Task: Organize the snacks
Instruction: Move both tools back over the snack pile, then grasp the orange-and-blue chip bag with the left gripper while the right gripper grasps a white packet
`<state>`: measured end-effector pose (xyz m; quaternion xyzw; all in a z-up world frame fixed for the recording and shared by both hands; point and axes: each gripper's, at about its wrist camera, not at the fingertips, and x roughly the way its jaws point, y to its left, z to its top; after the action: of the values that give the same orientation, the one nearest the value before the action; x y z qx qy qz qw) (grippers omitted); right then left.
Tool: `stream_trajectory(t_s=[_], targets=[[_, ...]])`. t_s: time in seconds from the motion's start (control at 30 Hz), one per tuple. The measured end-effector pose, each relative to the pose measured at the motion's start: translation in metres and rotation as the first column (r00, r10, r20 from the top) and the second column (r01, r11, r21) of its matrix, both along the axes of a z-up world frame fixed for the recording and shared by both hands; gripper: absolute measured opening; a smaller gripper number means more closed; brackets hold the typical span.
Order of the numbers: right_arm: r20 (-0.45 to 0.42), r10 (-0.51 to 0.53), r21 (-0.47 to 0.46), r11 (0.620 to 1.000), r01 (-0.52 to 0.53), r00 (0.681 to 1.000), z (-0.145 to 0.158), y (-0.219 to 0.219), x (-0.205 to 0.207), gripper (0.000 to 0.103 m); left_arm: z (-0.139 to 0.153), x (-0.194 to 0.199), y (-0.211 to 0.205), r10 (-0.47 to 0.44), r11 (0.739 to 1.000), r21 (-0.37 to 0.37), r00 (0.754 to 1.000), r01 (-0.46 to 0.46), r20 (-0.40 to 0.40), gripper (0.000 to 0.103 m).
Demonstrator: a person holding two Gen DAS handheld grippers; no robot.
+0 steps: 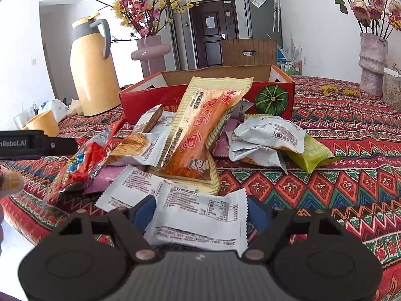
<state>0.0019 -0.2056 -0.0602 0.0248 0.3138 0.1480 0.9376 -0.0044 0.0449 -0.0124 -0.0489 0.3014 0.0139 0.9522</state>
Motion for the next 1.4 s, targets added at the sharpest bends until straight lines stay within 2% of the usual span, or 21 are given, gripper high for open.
stream_trajectory(t_s=[0.17,0.43,0.93,1.07,1.23,1.3,1.4], targets=[[0.012,0.020,0.019,1.000,-0.020,1.000,0.000,-0.002,-0.006,0.062,0.000,0.002,0.000,0.003,1.000,-0.002,1.000,-0.003,-0.010,0.103],[0.025,0.021,0.054,0.998,-0.022,0.999,0.002,-0.009,-0.010,0.047,-0.002,0.005,-0.002,0.002,1.000,-0.007,1.000,-0.003,-0.030,0.103],[0.067,-0.030,0.077,0.997,0.025,0.997,0.010,-0.026,-0.009,0.047,-0.008,0.022,-0.003,0.023,0.999,-0.040,0.994,-0.028,-0.111,0.103],[0.081,-0.059,0.079,0.995,0.053,0.995,0.012,-0.034,-0.007,0.047,-0.012,0.030,0.001,0.033,0.997,-0.069,0.988,-0.044,-0.151,0.103],[0.085,-0.082,0.085,0.994,0.075,0.993,0.012,-0.041,-0.005,0.047,-0.023,0.042,0.007,0.027,0.988,-0.141,0.976,-0.058,-0.214,0.103],[0.084,-0.085,0.087,0.993,0.077,0.993,0.011,-0.042,-0.005,0.047,-0.026,0.043,0.006,0.031,0.987,-0.145,0.975,-0.064,-0.221,0.103],[0.082,-0.087,0.089,0.993,0.080,0.993,0.010,-0.043,-0.004,0.048,-0.025,0.043,0.005,0.026,0.988,-0.142,0.976,-0.057,-0.215,0.097]])
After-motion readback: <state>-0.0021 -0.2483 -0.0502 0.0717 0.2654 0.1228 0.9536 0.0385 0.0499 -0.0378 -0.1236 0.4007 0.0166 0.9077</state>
